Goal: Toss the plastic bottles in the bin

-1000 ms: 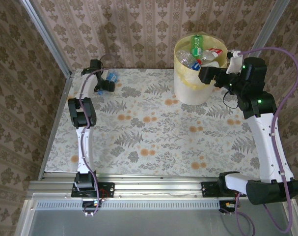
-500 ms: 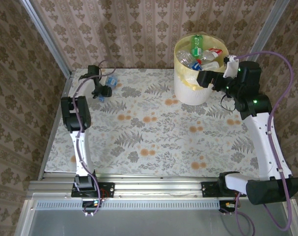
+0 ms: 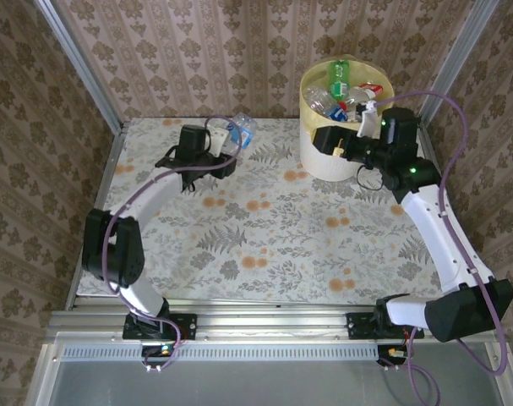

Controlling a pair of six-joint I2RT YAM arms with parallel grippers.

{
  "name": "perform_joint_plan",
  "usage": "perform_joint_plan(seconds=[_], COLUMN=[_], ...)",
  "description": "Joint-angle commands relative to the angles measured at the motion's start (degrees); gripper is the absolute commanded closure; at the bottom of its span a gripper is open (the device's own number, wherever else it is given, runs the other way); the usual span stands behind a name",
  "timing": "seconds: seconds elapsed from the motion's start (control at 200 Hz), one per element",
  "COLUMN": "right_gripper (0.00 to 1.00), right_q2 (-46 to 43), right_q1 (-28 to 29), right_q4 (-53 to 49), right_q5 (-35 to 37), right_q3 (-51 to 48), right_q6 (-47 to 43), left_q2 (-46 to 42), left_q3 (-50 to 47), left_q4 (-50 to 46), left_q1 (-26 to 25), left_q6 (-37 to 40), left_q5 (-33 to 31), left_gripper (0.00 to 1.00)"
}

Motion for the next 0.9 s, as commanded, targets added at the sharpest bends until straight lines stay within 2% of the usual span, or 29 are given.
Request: perform_joint_plan(seconds=[0.0,0.045,0.26,0.575,0.78,0.895], right_gripper=[0.01,0.01,0.08,0.13,0.26,0.36], right_q2=[0.98,1.62,4.56,6.00,7.83,8.02], right_q1=[2.73,3.88,7.29,8.53,8.66,8.61], right_q4=[5.09,5.67,11.85,13.74,13.25,13.22], right_q5=[-3.76,-3.72,-5.27,-4.94,-4.08,-3.36], right_q3=[-1.69,-2.12,-4.67,-4.81,-4.24,-3.83], right_q6=[4.38,5.04,9.66,10.69,10.72,10.97], left_q2=[-4.51,-5.92,-9.00,-8.78,-9.32,-9.80], left_q3=[-0.81,-0.38,0.82,2.94,3.07,2.38], left_q4=[2.72,2.47,3.87,2.33,3.08,4.16], left_q1=[-2.51,-5.28,-12.25,-17.87,-19.88,-20.42], left_q6=[-2.46,-2.48,-4.42,-4.39,-3.42,-3.17], left_q5=[-1.49,-2.08,-0.29,-1.14,1.02,2.81], left_gripper=[0.55,0.55,0.55,0.55,0.54,0.54])
